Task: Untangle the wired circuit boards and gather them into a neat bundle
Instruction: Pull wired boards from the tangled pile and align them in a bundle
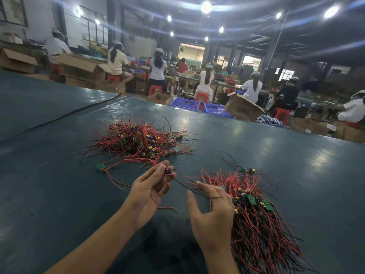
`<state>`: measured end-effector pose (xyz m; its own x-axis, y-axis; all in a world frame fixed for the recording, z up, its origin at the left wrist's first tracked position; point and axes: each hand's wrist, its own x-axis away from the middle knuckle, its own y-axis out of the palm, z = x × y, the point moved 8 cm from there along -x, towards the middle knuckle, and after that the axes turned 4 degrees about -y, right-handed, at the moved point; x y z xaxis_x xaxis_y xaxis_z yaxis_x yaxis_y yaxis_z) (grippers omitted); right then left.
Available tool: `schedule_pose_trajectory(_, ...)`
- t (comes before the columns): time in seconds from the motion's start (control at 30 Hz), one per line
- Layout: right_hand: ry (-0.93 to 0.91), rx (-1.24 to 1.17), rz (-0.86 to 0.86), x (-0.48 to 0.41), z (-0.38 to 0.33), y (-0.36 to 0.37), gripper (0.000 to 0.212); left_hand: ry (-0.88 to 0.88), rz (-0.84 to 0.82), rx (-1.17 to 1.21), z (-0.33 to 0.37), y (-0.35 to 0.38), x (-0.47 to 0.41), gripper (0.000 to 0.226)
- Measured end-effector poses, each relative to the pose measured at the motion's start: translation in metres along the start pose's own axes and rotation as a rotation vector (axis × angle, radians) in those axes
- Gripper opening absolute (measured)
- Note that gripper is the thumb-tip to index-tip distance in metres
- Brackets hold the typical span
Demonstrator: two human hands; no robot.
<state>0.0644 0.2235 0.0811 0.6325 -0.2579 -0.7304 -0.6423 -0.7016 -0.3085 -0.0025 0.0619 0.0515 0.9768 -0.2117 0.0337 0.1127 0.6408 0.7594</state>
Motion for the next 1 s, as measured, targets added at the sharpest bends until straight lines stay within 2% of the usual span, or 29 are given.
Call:
schedule_pose_trajectory(0.1, 0.145, -0.185, -0.083, 0.003, 0.008, 0.011, 0.007, 0.021, 0.013, 0.047, 0.002, -0.004, -0.002, 0.026)
schedule_pose_trajectory(0.27, 0.351, -0.450, -0.213, 0.012, 0.006, 0.034, 0.015, -0.002, -0.138, -0.147, -0.009, 0.009, 0.000, 0.025)
schedule_pose_trajectory(0.4, 0.427, -0.476, -0.116, 0.014, 0.014, 0.030, 0.039, 0.085, -0.212, -0.420, -0.016, 0.019, 0.005, 0.037)
schedule_pose_trajectory(0.53, 0.542, -0.525, -0.055, 0.015, 0.022, 0.028, 0.039, 0.176, -0.220, -0.602, -0.014, 0.023, 0.008, 0.041)
schedule_pose_trajectory(0.63, 0.643, -0.586, -0.040, 0.018, 0.027, 0.029, 0.030, 0.202, -0.214, -0.698, -0.015, 0.024, 0.010, 0.040)
schedule_pose_trajectory(0.83, 0.670, -0.603, -0.017, 0.017, 0.028, 0.025, 0.030, 0.218, -0.177, -0.759, -0.017, 0.025, 0.014, 0.030)
schedule_pose_trajectory(1.0, 0.514, -0.584, -0.083, 0.012, 0.014, 0.028, 0.031, 0.193, -0.104, -0.812, -0.019, 0.021, 0.014, 0.033)
